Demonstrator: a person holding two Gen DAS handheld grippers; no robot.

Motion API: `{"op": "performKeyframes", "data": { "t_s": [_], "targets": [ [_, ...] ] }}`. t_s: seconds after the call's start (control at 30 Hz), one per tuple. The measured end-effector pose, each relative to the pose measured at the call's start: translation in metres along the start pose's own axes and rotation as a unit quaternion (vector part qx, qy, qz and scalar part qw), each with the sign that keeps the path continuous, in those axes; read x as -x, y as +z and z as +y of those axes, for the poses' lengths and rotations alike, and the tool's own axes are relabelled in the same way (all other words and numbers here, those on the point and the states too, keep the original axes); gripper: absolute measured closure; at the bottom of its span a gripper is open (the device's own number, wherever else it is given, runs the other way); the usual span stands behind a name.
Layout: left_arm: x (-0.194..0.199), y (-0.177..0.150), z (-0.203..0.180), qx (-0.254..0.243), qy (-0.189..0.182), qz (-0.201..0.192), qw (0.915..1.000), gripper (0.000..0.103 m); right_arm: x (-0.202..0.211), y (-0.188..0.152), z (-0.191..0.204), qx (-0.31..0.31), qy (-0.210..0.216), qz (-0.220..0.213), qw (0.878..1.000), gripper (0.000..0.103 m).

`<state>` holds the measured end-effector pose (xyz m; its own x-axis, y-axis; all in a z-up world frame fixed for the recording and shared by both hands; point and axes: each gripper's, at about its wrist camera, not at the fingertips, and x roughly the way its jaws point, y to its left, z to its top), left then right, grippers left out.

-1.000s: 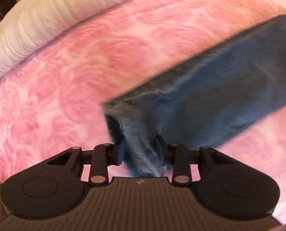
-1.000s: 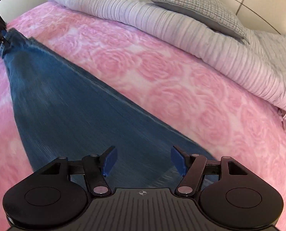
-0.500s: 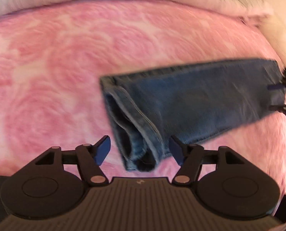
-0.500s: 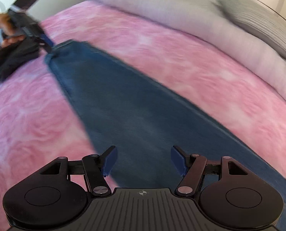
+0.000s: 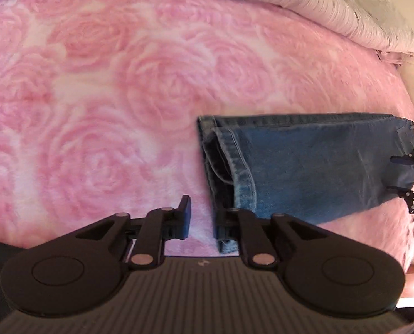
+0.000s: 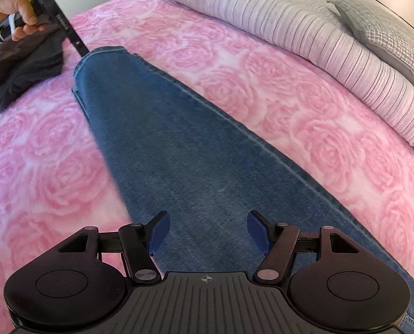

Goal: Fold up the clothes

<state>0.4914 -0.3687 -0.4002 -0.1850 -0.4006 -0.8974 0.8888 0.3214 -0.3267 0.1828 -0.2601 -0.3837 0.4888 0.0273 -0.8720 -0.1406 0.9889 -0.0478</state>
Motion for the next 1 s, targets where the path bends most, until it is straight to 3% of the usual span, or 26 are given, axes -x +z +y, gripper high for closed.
{"op": "performKeyframes", "data": {
  "t_s": [0.07, 0.2, 0.3, 0.33, 0.37, 0.4, 0.47, 0.5, 0.6, 0.7, 0.93, 1.0],
  "targets": [
    [0.004, 0.004, -0.001, 0.001, -0.002, -0.017, 0.9999, 0.069, -0.004, 0.004, -0.007, 0.004, 0.002, -0.004, 1.000, 0.038],
    [-0.019, 0.025, -0.003, -0.002, -0.014, -0.013, 0.9998, 0.069, -0.023, 0.023, -0.025, 0.023, 0.001, -0.015, 1.000, 0.038],
    [-0.042, 0.034, -0.004, 0.005, -0.038, 0.001, 0.9993, 0.081, -0.048, 0.045, -0.038, 0.038, 0.007, -0.024, 0.999, 0.038],
    [-0.046, 0.035, -0.005, -0.001, -0.035, 0.004, 0.9994, 0.082, -0.056, 0.053, -0.042, 0.042, 0.009, -0.027, 0.999, 0.038],
    [-0.047, 0.034, -0.008, -0.013, -0.026, 0.004, 0.9996, 0.091, -0.065, 0.061, -0.046, 0.048, 0.012, -0.030, 0.998, 0.039],
    [-0.045, 0.033, -0.010, -0.024, -0.019, 0.002, 0.9995, 0.103, -0.075, 0.067, -0.045, 0.064, 0.017, -0.024, 0.998, 0.045],
    [-0.037, 0.030, -0.011, -0.029, -0.025, -0.003, 0.9993, 0.103, -0.094, 0.076, -0.044, 0.088, 0.030, -0.007, 0.996, 0.065],
    [-0.031, 0.027, -0.013, -0.030, -0.025, -0.010, 0.9992, 0.103, -0.102, 0.079, -0.044, 0.096, 0.038, 0.004, 0.995, 0.082],
    [-0.009, 0.024, -0.016, -0.035, -0.027, -0.048, 0.9979, 0.103, -0.103, 0.084, -0.043, 0.101, 0.048, 0.018, 0.994, 0.100],
    [0.000, 0.029, -0.011, -0.028, -0.026, -0.082, 0.9959, 0.103, -0.085, 0.093, -0.050, 0.093, 0.044, 0.001, 0.995, 0.100],
    [-0.018, 0.029, 0.000, -0.003, -0.021, -0.074, 0.9970, 0.102, -0.113, 0.101, -0.061, 0.092, 0.037, 0.015, 0.995, 0.100],
    [-0.011, 0.019, -0.001, -0.006, -0.016, -0.077, 0.9968, 0.092, -0.107, 0.099, -0.059, 0.081, 0.023, 0.004, 0.996, 0.100]
  ]
}}
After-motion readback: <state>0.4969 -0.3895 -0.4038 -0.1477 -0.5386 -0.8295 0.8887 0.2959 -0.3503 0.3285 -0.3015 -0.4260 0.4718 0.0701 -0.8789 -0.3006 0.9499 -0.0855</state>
